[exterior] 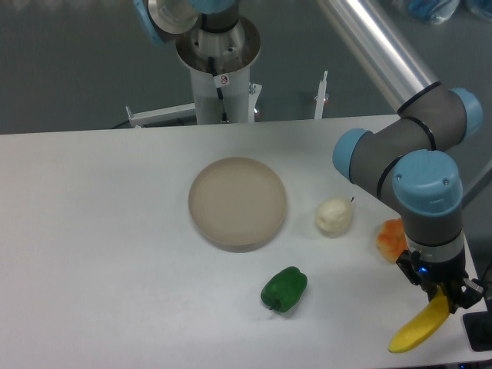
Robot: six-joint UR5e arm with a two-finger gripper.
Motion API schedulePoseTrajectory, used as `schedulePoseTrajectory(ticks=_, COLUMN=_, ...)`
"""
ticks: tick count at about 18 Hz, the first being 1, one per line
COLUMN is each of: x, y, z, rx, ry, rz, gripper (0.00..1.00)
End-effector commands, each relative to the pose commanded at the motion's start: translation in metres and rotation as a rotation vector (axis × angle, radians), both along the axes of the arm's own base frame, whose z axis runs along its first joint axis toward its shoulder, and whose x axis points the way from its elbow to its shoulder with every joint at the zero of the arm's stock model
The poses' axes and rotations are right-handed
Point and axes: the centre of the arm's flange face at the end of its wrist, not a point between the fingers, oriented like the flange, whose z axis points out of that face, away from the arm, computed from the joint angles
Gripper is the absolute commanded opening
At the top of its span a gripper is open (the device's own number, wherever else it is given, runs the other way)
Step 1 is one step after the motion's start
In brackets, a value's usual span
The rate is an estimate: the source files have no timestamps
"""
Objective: Place bananas on a plate
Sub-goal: 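Carry the held yellow banana with the gripper over to the beige plate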
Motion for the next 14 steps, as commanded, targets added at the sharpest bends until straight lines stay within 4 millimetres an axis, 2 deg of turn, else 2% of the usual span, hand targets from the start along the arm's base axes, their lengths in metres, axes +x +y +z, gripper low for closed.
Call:
schedulePoseTrajectory(ticks=3, x=0.004, y=-0.002, z=0.004, rx=0.000, ry=-0.004, rz=-0.003, gripper=0.22)
schedulePoseTrajectory(ticks=5, x=0.015, y=-0.010, z=0.000, rx=-0.011, ry=-0.033, rz=-0.005, gripper=0.22)
schedulePoseTrajectory(ticks=10, x=0.039, y=-0.029, z=0.009, rx=0.006, ry=-0.082, rz=0.000, gripper=0.22)
schedulePoseTrajectory(ticks=14, x=0.078, y=-0.050, z=0.023, rx=0.056, ry=-0.194, rz=0.053, gripper=0.22)
